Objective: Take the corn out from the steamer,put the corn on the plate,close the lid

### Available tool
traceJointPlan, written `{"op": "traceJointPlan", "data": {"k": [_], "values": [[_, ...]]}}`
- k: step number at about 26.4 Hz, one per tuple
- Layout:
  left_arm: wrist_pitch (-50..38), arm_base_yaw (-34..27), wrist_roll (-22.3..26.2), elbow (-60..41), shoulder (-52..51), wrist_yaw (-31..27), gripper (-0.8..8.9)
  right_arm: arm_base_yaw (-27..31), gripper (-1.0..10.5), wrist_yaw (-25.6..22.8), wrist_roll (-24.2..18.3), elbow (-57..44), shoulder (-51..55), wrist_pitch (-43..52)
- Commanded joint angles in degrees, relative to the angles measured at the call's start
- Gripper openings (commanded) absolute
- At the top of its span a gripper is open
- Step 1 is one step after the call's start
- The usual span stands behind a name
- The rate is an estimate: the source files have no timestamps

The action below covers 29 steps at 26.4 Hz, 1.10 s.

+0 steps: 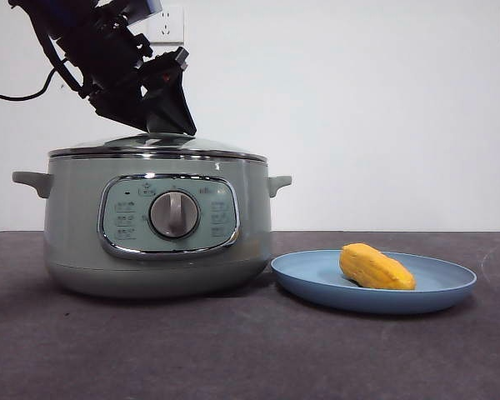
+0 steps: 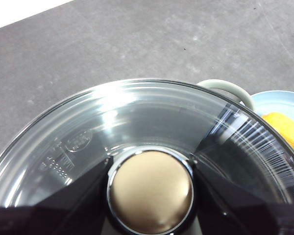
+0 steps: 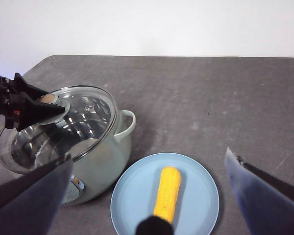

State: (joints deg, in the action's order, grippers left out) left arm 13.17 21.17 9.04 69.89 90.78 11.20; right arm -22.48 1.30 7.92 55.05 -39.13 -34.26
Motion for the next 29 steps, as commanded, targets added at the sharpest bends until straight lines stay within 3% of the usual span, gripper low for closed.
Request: {"op": "traceJointPlan", "data": {"k": [1, 8, 10, 12, 14, 23, 29], "values": [[-0.66, -0.15, 0.72, 0.61, -0.15, -0.17, -0.08, -0.07, 6.0, -0.15, -0.48, -0.28, 0.15, 0.31], [1.53, -0.17, 0.37, 0.61, 0.11, -0.44, 0.13, -0.09, 6.0, -0.13, -0.48, -0.28, 0.15, 0.31], [1.62, -0.33, 0.37, 0.61, 0.11, -0.39, 1.47, -0.09, 6.0, -0.11, -0.48, -0.28, 0.13, 0.31], [1.51, -0.66, 0.07, 0.63, 0.11, -0.42, 4.09, -0.09, 6.0, -0.02, -0.46, -0.28, 0.13, 0.26], [1.49, -0.70, 0.00, 0.66, 0.11, -0.46, 5.66, -0.09, 6.0, 0.17, -0.46, -0.28, 0.13, 0.22], [1.95, -0.70, -0.02, 1.22, -2.36, -0.55, 5.66, -0.09, 6.0, 0.26, -0.46, -0.28, 0.13, -2.16], [10.49, -0.63, -0.04, 4.79, -7.65, -0.52, 5.66, -0.09, 6.0, 1.05, -1.01, -0.28, 0.15, -3.34]]}}
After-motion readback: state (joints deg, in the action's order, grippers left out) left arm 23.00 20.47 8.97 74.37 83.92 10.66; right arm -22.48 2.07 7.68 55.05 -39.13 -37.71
